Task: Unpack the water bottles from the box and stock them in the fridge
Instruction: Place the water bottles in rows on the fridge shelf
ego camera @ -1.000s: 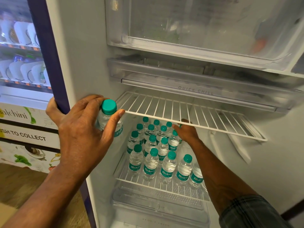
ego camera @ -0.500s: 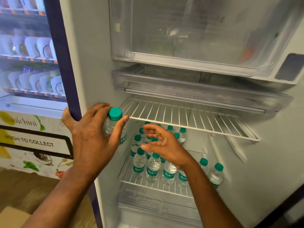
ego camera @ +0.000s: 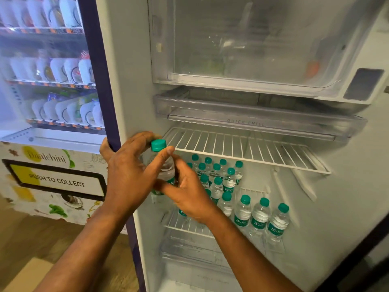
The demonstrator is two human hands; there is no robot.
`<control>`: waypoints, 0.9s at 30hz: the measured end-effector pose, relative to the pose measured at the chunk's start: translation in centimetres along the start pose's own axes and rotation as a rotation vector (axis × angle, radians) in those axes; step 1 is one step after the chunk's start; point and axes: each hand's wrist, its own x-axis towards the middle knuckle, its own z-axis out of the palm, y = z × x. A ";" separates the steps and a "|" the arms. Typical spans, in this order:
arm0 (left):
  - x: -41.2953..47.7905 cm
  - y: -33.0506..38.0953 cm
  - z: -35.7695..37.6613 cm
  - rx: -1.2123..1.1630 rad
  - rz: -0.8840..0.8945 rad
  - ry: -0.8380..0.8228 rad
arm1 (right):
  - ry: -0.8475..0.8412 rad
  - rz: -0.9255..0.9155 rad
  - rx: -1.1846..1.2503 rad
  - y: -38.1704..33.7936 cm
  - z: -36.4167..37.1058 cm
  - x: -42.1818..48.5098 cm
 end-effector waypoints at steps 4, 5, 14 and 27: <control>0.0 -0.3 -0.2 0.023 0.079 -0.025 | 0.080 0.098 0.025 1.7 -0.4 -2.6; -0.1 -0.4 0.0 0.049 0.120 -0.006 | 0.119 0.146 0.054 2.4 -0.8 -3.2; -1.4 -2.6 3.0 0.179 0.128 0.207 | 0.598 0.497 0.373 4.1 -8.7 -3.7; -1.7 -3.8 5.1 0.141 0.066 0.323 | 0.906 0.426 0.356 5.2 -18.7 0.8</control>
